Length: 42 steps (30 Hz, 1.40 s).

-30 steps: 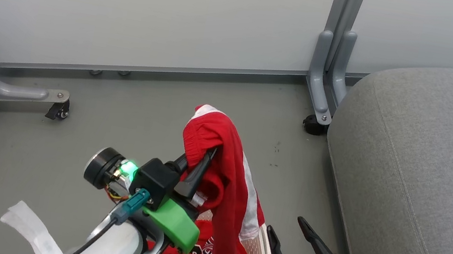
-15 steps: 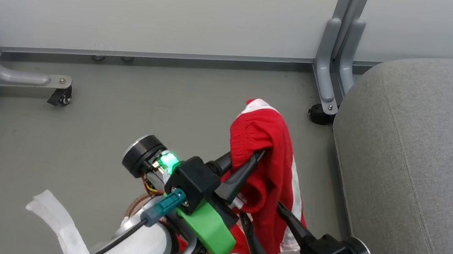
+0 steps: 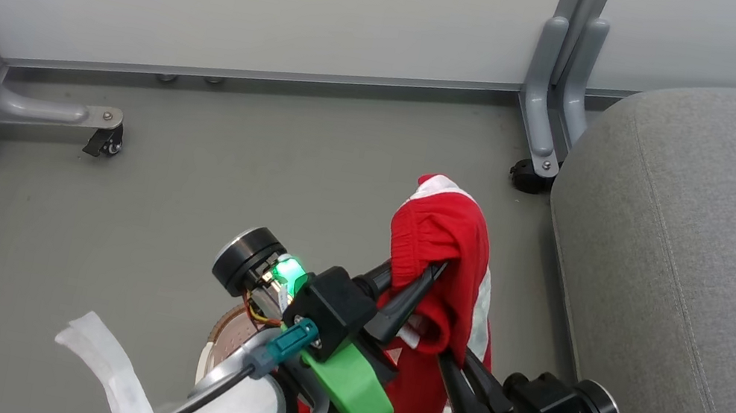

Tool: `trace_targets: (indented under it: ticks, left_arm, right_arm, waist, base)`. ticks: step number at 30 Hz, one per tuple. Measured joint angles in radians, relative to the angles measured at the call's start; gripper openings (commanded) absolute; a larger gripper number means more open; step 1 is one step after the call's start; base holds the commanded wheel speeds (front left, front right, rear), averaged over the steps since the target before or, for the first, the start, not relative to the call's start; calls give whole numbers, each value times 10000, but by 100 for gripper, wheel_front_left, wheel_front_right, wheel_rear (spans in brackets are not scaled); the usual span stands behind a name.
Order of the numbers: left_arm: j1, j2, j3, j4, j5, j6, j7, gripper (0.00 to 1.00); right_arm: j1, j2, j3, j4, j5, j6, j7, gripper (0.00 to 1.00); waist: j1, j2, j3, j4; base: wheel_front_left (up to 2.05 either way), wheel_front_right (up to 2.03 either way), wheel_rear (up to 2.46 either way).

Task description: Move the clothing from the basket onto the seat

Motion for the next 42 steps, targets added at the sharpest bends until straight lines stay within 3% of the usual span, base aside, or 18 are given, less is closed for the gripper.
trace_targets:
  ticks: [17,18,19,20,34,42]
  left_arm:
    - [-13,144,6,311,-107,86,-42,0]
    - [-18,157,4,320,-107,92,-56,13]
    - [-23,171,0,328,-107,102,-73,50]
    - [-25,180,0,334,-107,127,-84,100]
    - [-65,324,-48,435,-104,265,-33,100]
    - [-71,366,-127,479,-105,278,-6,100]
  right_arm:
    - [-41,-8,-19,169,265,0,0,0]
    - [-41,-8,-19,173,265,0,0,0]
    - [-41,-6,-19,176,265,0,0,0]
    - [-42,-8,-19,178,268,0,0,0]
    - [-43,-6,-90,180,337,0,0,0]
    - [38,-6,-815,198,428,0,0,0]
  waist:
    - [0,0,106,-38]
    - [0,0,108,-38]
    - [0,0,107,-39]
    - [0,0,105,-41]
    - [0,0,113,-61]
    - [0,0,41,-18]
  base:
    - [0,0,0]
    - [0,0,0]
    - [0,0,0]
    - [0,0,0]
    - [0,0,0]
    - [0,0,0]
